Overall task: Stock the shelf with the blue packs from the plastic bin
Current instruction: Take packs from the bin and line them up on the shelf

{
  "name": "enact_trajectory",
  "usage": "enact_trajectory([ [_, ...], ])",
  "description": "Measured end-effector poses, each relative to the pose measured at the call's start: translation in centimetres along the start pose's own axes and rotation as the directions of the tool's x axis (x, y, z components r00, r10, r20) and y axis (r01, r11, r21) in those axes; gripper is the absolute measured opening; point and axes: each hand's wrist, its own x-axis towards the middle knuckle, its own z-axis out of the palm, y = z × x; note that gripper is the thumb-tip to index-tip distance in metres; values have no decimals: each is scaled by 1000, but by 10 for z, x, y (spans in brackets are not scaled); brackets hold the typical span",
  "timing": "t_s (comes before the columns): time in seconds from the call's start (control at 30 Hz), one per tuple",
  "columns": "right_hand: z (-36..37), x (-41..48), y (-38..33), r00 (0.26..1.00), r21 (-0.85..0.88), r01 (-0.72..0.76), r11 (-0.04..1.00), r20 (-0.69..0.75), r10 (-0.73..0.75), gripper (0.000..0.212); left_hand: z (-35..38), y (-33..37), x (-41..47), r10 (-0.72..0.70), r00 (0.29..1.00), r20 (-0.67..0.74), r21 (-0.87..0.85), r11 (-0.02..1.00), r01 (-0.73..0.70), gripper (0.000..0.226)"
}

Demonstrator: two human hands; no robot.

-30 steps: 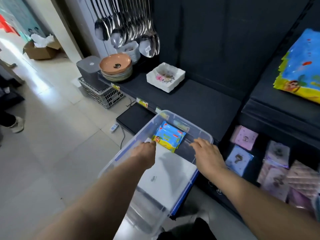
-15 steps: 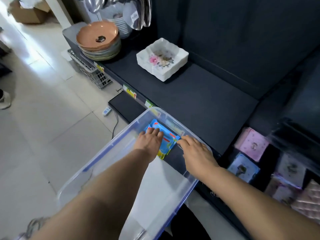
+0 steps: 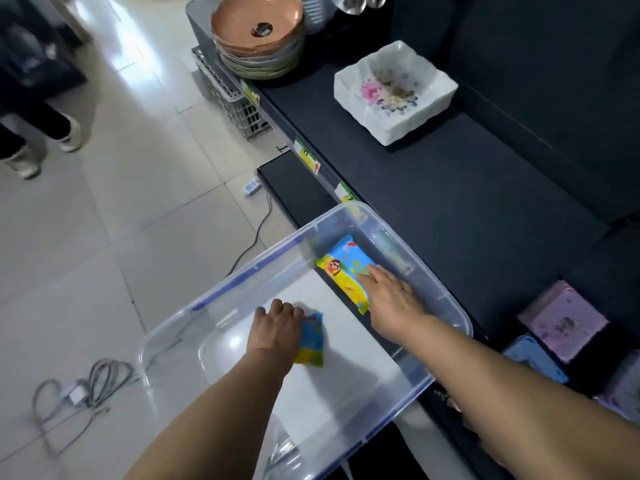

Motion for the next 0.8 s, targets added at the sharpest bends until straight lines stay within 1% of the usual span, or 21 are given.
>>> enact_trajectory([
  [0.13, 28, 8, -5, 988, -79, -5, 997, 155, 18, 67, 22, -12, -11, -178, 983, 49, -143, 973, 183, 46],
  [0.23, 49, 2, -9, 983, -105, -17, 994, 179, 36, 68, 29, -16, -15, -223, 973, 58, -212, 950, 230, 43],
  [0.3, 53, 0, -12, 992, -83, -2, 997, 128, 12, 60, 31, -16, -16, -237, 970, 54, -236, 941, 243, 43],
  [0.37, 49, 1, -15, 1000, -83, 10, 997, -6, -10, 50, 32, -16, -19, -259, 964, 51, -260, 929, 264, 42],
  [0.43, 43, 9, -16, 991, -67, -51, 996, -129, 42, 49, 34, -17, -23, -274, 960, 60, -282, 918, 280, 43],
  [0.47, 41, 14, -17, 985, -37, -105, 994, -143, 99, 52, 35, -18, -26, -277, 959, 63, -283, 916, 284, 43],
  [0.53, 40, 22, -18, 969, 34, -219, 975, -109, 222, 62, 36, -18, -28, -280, 958, 59, -278, 917, 285, 42],
  [0.6, 43, 27, -18, 956, 49, -281, 959, -75, 284, 73, 37, -17, -29, -293, 954, 59, -292, 909, 297, 40],
  [0.67, 45, 29, -17, 942, 31, -325, 945, -75, 327, 82, 38, -17, -29, -319, 945, 67, -303, 896, 324, 39],
  [0.73, 43, 29, -17, 927, 31, -365, 931, -82, 366, 77, 38, -18, -30, -348, 934, 81, -303, 884, 356, 40],
  [0.8, 40, 26, -18, 927, 46, -366, 929, -67, 369, 64, 36, -20, -32, -366, 925, 105, -305, 873, 380, 44],
])
